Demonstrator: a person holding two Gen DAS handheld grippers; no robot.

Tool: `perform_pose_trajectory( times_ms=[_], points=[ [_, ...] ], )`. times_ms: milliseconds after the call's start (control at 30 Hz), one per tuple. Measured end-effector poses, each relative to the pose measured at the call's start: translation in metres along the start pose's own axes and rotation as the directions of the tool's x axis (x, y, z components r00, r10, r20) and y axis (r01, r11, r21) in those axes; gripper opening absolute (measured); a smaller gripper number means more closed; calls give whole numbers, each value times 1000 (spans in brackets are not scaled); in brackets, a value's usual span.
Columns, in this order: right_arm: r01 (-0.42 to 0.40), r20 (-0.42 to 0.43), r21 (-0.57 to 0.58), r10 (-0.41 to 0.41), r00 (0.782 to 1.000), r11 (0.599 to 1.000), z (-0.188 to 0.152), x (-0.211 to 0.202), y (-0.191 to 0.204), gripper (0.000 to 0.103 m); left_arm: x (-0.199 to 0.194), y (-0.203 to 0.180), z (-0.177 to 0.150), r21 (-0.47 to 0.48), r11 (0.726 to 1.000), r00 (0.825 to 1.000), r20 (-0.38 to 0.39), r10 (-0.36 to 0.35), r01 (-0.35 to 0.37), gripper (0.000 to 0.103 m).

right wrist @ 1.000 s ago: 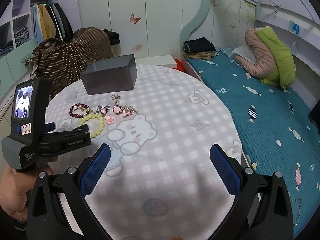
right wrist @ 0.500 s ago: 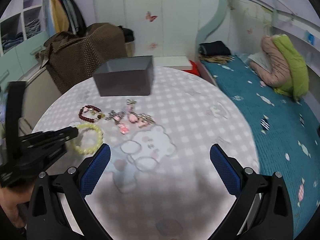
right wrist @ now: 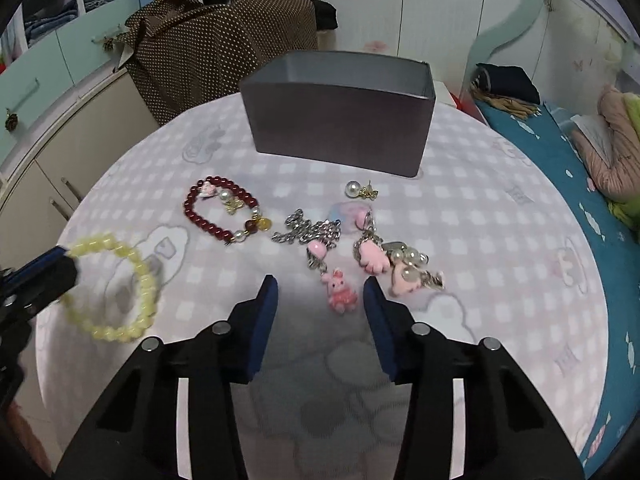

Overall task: Organize jewelry
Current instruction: 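Grasp the yellow bead bracelet with the left tool while the right tool grasps a pink pig charm, then carry the yellow bracelet and pink charm over the grey metal box with both tools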

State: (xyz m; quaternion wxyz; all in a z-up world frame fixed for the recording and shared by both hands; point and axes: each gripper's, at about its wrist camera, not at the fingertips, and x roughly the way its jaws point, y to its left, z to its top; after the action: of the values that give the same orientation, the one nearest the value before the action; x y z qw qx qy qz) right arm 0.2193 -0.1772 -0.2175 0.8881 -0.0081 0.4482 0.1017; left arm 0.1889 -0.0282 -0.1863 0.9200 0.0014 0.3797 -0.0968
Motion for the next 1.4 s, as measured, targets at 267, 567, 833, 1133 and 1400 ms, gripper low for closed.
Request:
perform_pose_trajectory(
  times_ms=[267,567,833,1133,1400],
  points=[
    [13,30,-39,-11,999,999,-5,-2,-2,11,-3,7,-1,-13,1000,1000,3,-4,4,9],
    [-84,65,20,83,994,996,-12,-24,-14,10,-11,3,3,6,1000,1000,17,-10,10,9],
    [-147,115,25,143,983,989,9,-63,-21,11,-22,-3,29,23,998,997,49,-62,61,9],
    [-136,191,-35,141,971,990,68,-90,-17,11,-22,-20,94,100,991,990,98,-100,90,9],
    [-137,159,-6,136,978,991,136,-58,-37,11,28,-41,170,121,984,989,56,-136,128,9]
  ],
)
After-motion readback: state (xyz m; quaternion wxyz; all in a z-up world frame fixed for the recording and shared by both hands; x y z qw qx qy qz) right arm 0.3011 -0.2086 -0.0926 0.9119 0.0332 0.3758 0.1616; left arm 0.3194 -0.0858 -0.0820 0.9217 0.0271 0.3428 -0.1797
